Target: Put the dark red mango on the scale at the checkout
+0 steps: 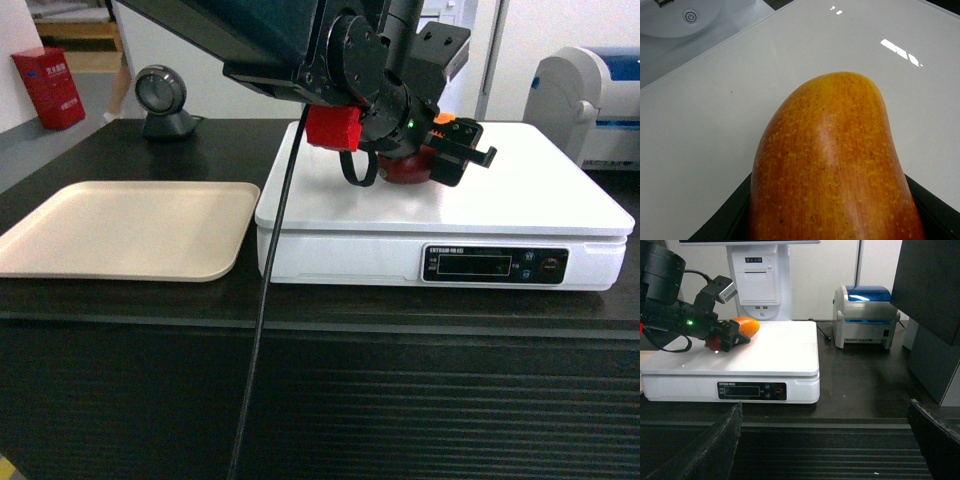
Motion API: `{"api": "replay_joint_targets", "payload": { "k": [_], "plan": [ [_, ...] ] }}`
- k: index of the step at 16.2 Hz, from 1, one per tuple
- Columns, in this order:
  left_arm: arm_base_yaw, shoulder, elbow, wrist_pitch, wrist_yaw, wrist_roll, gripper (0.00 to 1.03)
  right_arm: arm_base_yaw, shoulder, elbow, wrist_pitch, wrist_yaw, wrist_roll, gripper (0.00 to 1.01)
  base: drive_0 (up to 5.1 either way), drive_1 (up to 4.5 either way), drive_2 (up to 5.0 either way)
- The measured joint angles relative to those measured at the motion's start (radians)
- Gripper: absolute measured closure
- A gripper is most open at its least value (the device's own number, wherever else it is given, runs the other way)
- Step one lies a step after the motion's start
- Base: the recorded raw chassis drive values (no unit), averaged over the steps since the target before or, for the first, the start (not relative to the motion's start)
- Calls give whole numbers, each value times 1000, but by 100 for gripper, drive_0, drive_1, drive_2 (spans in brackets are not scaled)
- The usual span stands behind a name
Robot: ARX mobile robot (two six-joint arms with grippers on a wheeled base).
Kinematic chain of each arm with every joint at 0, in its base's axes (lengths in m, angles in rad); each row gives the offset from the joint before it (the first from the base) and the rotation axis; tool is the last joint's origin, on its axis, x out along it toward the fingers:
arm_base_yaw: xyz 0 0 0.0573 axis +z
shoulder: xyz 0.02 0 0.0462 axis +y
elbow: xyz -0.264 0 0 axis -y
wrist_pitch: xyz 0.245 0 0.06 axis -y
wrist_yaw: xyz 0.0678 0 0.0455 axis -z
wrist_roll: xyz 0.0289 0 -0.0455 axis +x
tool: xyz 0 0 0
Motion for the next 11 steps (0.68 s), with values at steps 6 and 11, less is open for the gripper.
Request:
{"api": "replay_joint_targets", "payload": {
  "k": [6, 11],
  "plan": [
    [-2, 12, -3, 18, -6, 2, 3, 0, 0, 0, 0, 0, 0, 3, 0, 0, 0],
    [-4, -86, -104, 99, -5, 3, 5, 0, 0, 0, 0, 0, 0, 3, 0, 0, 0]
  ]
}}
